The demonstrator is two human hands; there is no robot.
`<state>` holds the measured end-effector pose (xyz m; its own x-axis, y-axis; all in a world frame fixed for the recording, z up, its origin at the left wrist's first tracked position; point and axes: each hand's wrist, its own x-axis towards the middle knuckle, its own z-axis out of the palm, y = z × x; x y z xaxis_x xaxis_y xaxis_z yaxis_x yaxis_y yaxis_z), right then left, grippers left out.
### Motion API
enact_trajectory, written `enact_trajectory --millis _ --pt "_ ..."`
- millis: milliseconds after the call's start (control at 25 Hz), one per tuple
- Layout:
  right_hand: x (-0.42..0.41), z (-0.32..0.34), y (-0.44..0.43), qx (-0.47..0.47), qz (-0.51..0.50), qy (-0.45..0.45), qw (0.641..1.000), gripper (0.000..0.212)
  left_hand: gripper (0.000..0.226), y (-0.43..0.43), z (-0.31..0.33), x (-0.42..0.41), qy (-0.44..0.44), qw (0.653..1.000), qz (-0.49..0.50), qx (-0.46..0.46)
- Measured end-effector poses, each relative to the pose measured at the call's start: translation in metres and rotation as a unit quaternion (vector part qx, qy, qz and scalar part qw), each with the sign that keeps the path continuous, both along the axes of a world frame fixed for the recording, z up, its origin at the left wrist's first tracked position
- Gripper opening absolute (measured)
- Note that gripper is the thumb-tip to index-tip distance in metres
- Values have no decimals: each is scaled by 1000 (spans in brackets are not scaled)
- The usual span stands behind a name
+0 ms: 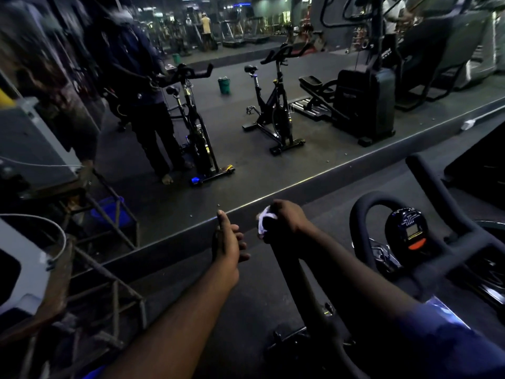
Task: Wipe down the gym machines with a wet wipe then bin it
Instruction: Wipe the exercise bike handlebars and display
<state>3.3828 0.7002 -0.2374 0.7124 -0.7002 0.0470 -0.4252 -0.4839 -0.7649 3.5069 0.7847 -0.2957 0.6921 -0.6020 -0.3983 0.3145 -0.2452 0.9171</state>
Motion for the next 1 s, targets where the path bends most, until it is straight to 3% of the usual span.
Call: enact_trajectory --millis 80,160,240,280,440,560,720,920,1000 --pt "-18 -19 30 15 -98 -193 976 23 75 1 0 0 -2 1000 -3 5" --pt "-40 -42 65 -19 -136 -281 950 27 78 -1 0 1 6 1000 -6 2" --pt "-69 -58 74 -81 -29 -220 972 57 81 -5 0 1 8 1000 -13 1" --pt "-84 -61 73 -121 10 -165 979 62 82 -6 1 0 7 1000 -20 -1" --pt "-118 -58 81 -245 99 -64 962 56 88 -15 8 -9 22 999 -43 -15" --pt "-104 -32 69 -272 111 -75 953 56 88 -18 14 -14 32 997 -63 -23" --pt "-67 -35 43 -257 129 -27 957 47 81 -24 17 -7 39 996 -82 -19" --pt "-145 -68 83 -258 264 -22 929 37 73 -40 40 -5 -14 995 -90 -34" --pt "-146 -51 80 -253 206 -48 944 36 70 -50 51 -11 -55 992 -110 -30"
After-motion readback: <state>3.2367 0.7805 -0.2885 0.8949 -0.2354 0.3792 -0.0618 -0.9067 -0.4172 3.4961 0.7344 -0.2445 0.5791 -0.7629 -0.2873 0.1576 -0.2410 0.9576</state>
